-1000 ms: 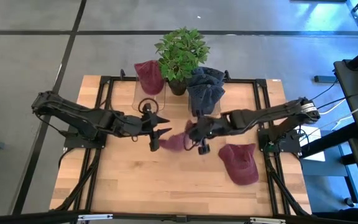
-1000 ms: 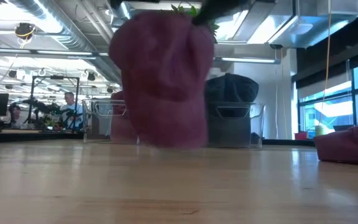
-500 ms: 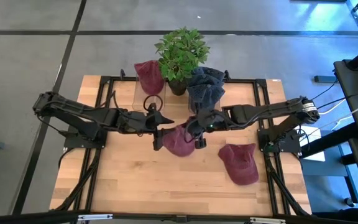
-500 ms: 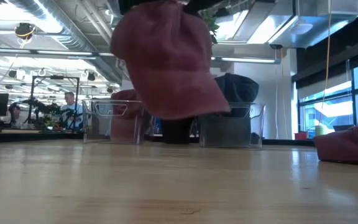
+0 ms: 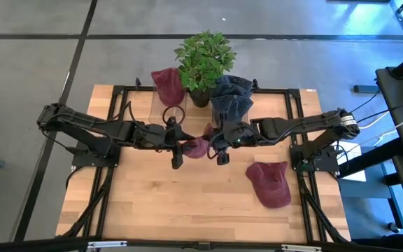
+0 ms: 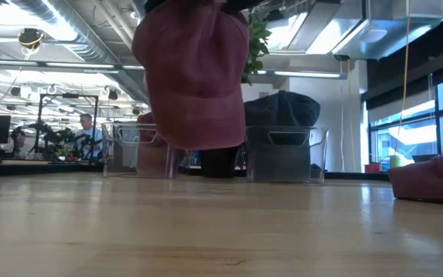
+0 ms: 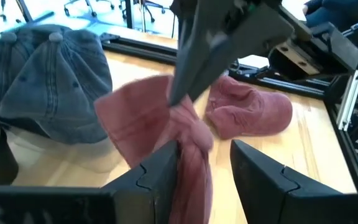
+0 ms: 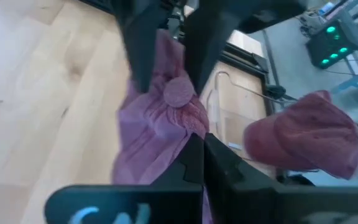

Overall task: Pick & Place hat
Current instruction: Put the left red cap into the left transparent bin

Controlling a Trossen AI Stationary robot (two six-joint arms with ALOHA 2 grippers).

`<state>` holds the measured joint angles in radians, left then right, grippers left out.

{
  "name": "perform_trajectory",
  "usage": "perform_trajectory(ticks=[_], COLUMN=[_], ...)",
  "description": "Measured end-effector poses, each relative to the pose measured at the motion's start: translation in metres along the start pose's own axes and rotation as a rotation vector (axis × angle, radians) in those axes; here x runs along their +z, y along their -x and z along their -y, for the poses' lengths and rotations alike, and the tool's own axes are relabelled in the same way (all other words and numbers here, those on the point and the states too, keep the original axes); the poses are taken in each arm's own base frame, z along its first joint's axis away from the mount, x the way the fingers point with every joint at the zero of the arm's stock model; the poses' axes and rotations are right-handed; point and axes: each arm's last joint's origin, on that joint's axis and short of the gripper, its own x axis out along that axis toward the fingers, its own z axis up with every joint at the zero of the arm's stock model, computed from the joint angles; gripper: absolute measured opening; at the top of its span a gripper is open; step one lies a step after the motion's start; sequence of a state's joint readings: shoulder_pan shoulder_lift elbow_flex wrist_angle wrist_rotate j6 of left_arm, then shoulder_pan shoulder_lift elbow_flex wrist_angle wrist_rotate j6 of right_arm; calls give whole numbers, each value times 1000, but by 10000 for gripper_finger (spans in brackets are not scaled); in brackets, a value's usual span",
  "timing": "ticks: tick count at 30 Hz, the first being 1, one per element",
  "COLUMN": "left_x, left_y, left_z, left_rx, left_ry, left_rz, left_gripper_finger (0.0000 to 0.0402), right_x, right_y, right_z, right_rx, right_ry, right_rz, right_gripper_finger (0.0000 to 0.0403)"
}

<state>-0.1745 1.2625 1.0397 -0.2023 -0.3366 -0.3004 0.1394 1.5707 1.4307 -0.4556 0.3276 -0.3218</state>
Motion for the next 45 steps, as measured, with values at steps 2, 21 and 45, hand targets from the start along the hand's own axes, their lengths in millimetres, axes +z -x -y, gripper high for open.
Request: perform_trajectory(ticks=[2, 21, 45], left_x=[-2, -7, 57], left_y=[0, 3, 84], left_z=[0, -4, -83], left_rx=[1, 9, 227], left_ry=[-2, -96, -532], left_rz=[-20, -107, -178], left_gripper_finger=[142, 6, 4], right_x=[0, 0, 10], right_y=[0, 0, 109], right_z=[0, 0, 43], right_rx=[-5, -5, -284], right_ry=[0, 1, -64], right_rz=[2, 2, -54], right_gripper_finger=[1, 12, 151])
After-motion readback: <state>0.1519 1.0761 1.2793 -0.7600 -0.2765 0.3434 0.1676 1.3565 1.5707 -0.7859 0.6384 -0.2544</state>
